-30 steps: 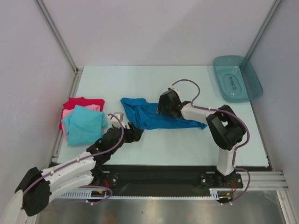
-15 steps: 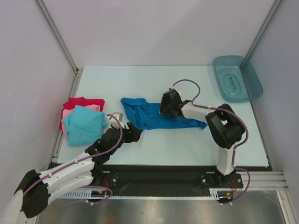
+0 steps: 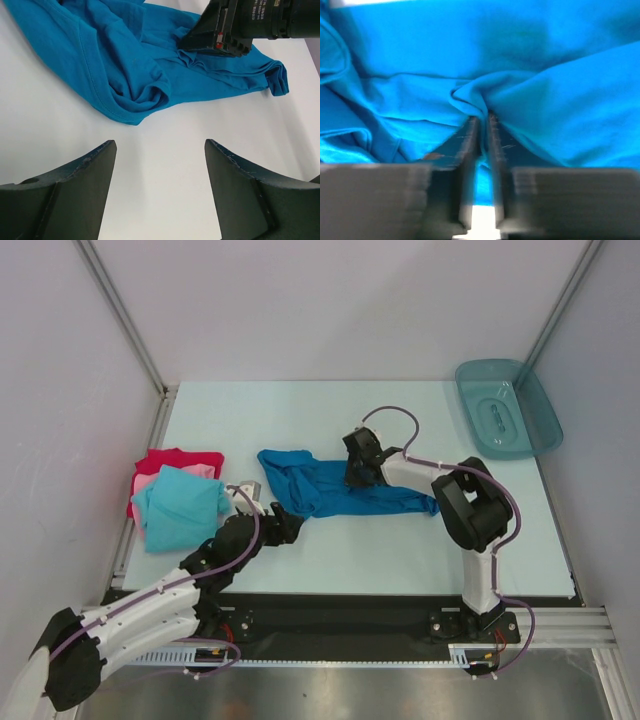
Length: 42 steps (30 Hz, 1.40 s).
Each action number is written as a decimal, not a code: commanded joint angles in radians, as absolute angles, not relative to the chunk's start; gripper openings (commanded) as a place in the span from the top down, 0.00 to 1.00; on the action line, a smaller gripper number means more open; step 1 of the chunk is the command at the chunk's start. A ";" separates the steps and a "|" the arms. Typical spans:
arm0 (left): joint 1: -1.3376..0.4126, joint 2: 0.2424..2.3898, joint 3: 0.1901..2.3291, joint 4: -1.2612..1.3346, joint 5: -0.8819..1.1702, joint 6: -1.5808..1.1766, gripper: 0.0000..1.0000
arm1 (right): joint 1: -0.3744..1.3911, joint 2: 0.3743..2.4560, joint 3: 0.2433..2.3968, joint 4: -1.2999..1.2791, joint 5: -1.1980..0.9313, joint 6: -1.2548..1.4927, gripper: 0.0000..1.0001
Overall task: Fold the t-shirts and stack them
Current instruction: Flatten the tshirt out
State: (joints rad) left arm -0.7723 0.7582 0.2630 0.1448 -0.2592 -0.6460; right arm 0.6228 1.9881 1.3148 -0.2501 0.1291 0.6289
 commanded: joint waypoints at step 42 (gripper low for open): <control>-0.574 1.603 1.159 0.008 -0.229 -0.485 0.14 | 0.345 1.894 1.433 -0.293 0.075 0.572 1.00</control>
